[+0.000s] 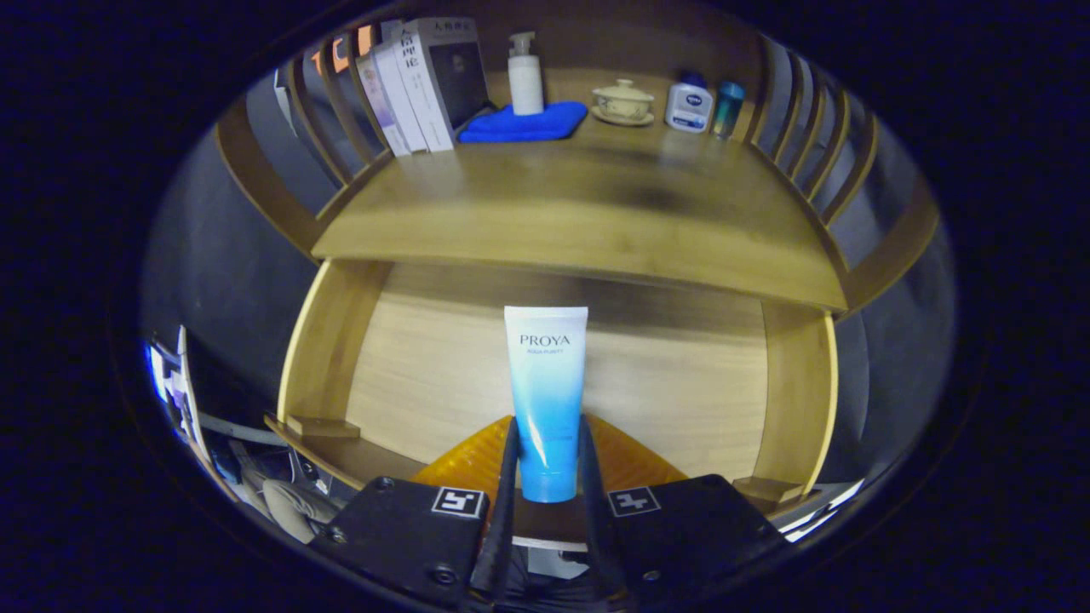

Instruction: Pull open the drawer, take out the items inside it, and place them on the countertop above the cabinet.

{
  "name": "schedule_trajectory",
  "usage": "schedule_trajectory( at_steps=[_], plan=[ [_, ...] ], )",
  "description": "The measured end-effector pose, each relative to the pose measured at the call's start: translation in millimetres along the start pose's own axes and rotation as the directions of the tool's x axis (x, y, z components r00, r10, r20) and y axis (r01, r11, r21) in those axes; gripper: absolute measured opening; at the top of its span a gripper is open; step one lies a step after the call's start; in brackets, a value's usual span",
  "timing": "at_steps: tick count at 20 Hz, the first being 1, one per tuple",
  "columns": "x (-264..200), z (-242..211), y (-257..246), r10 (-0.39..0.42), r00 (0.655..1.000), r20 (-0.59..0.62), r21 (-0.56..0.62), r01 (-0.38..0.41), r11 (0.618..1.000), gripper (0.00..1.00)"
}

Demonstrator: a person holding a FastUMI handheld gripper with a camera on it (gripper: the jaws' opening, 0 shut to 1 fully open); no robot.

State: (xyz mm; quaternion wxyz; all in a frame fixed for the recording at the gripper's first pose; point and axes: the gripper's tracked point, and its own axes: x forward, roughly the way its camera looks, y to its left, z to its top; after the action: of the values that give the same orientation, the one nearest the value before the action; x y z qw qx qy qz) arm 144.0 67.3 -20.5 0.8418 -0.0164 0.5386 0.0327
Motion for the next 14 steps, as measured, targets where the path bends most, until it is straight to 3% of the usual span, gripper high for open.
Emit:
schedule_trajectory(
  at_steps=[7,14],
  plan=[
    [-12.9,66.6,-10.4,-0.023,0.998,0.065,0.067,0.018,0.998,0.39],
    [2.5,132.9,-23.1,-0.072,0.995,0.066,0.116,0.064,0.991,0.39]
  ],
)
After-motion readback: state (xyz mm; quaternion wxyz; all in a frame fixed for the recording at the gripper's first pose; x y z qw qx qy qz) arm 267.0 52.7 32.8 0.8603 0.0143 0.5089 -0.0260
